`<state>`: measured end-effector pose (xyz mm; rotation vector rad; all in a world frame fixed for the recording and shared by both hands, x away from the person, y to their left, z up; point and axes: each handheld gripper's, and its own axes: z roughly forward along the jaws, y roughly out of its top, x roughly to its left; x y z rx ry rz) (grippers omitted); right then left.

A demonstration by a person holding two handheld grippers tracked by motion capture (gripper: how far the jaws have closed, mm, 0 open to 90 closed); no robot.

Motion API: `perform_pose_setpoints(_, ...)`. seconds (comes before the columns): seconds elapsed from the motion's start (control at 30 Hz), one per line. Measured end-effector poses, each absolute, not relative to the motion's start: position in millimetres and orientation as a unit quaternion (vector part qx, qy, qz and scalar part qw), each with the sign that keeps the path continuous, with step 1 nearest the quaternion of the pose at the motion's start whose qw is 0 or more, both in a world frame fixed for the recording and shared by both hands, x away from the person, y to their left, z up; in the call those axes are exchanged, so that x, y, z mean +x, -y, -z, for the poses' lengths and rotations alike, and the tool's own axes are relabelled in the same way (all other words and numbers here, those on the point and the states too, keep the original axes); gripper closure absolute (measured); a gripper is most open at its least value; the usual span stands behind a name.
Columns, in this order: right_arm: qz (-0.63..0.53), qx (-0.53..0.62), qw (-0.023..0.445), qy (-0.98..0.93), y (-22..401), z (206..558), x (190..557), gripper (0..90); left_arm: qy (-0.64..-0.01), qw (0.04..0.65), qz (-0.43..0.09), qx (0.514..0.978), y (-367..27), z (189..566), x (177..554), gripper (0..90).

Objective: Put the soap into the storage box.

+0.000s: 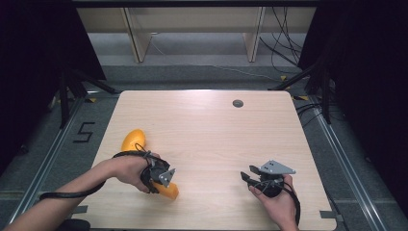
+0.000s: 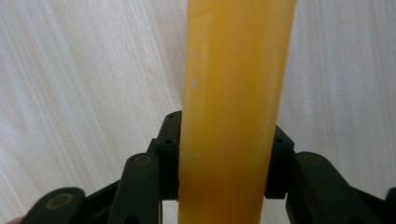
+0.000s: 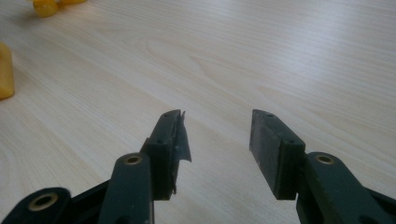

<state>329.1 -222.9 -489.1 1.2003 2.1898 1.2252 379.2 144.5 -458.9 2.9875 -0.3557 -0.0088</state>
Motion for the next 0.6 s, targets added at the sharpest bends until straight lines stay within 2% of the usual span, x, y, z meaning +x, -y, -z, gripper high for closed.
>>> perform_pose_setpoints(0.13,-0.431,0.425,0.180,-0.775,223.1,489.8,329.7,54.2,0.097,0.071,0.004,0.993,-146.2,459.2,378.6,60.1)
perform_pose_setpoints(0.2,-0.431,0.425,0.180,-0.775,223.2,489.9,329.8,54.2,0.105,0.060,-0.001,0.993,-145.8,457.7,380.2,60.1)
perform_pose_setpoints(0.3,-0.431,0.425,0.180,-0.776,223.3,490.0,329.9,54.1,0.069,0.074,0.004,0.995,-146.8,458.1,378.7,60.3)
perform_pose_setpoints(0.43,-0.429,0.436,0.173,-0.772,221.6,489.8,328.0,54.1,0.061,0.070,0.003,0.996,-147.3,454.8,381.8,60.3)
perform_pose_setpoints(0.47,-0.429,0.436,0.173,-0.772,221.7,489.7,328.0,54.1,0.033,0.085,0.009,0.996,-147.9,454.1,380.9,60.3)
perform_pose_setpoints(0.6,-0.429,0.436,0.172,-0.772,221.8,489.8,328.0,54.1,0.022,0.084,0.008,0.996,-148.4,450.2,382.9,60.3)
